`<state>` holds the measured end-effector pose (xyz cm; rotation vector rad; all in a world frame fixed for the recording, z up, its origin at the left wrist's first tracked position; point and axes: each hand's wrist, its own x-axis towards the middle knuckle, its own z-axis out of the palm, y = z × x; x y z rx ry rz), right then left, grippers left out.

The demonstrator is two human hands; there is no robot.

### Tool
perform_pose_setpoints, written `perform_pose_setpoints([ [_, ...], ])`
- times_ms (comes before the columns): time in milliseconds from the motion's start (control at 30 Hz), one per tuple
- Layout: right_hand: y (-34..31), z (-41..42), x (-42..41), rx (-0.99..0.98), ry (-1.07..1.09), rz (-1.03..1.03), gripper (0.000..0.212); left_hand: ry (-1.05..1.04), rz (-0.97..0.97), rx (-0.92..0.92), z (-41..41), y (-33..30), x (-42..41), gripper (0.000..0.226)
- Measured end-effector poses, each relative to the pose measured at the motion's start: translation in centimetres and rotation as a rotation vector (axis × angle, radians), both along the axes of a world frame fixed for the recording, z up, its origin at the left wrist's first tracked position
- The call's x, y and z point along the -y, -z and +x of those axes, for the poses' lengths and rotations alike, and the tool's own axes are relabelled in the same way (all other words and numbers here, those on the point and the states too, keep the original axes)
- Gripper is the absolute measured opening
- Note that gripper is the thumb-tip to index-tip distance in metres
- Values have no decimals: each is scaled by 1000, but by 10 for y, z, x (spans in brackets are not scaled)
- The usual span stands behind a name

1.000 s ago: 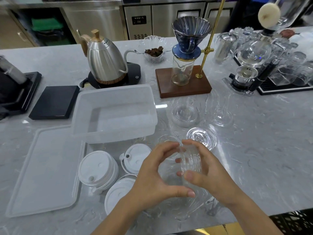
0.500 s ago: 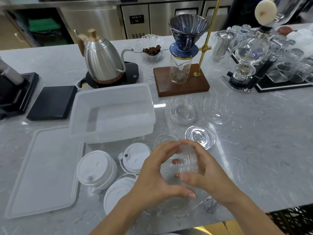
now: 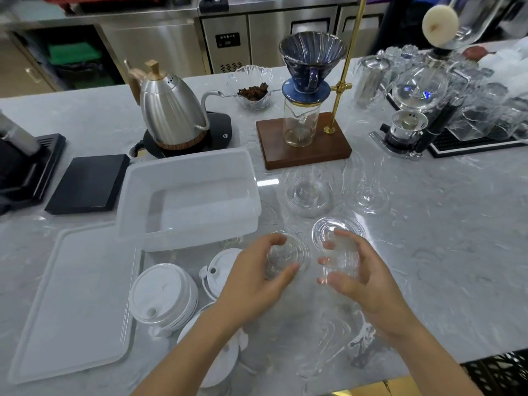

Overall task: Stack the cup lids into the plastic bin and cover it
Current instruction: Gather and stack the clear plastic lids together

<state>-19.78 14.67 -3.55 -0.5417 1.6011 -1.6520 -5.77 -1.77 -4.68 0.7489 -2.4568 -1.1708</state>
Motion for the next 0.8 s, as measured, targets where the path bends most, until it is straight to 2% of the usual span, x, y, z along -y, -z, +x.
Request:
perform_pose_setpoints([
  [100, 1, -9, 1, -21, 13, 1, 81, 72, -117, 131, -10, 7, 11, 59],
  [233, 5, -13, 4, -59, -19, 9, 74, 198, -270, 321, -23, 15, 15, 93],
  [300, 6, -14, 4, -68, -20, 1, 74, 208, -312, 362, -27, 17, 15, 96],
  [467, 8, -17, 2, -65, 22, -16, 73, 171, -297, 296, -29, 14, 18, 93],
  [667, 1, -19, 2, -58, 16, -29, 74, 111, -61, 147, -20, -2, 9, 96],
  [800, -5, -18, 1, -55, -3, -93, 78, 120, -15, 76, -8, -13, 0, 96],
])
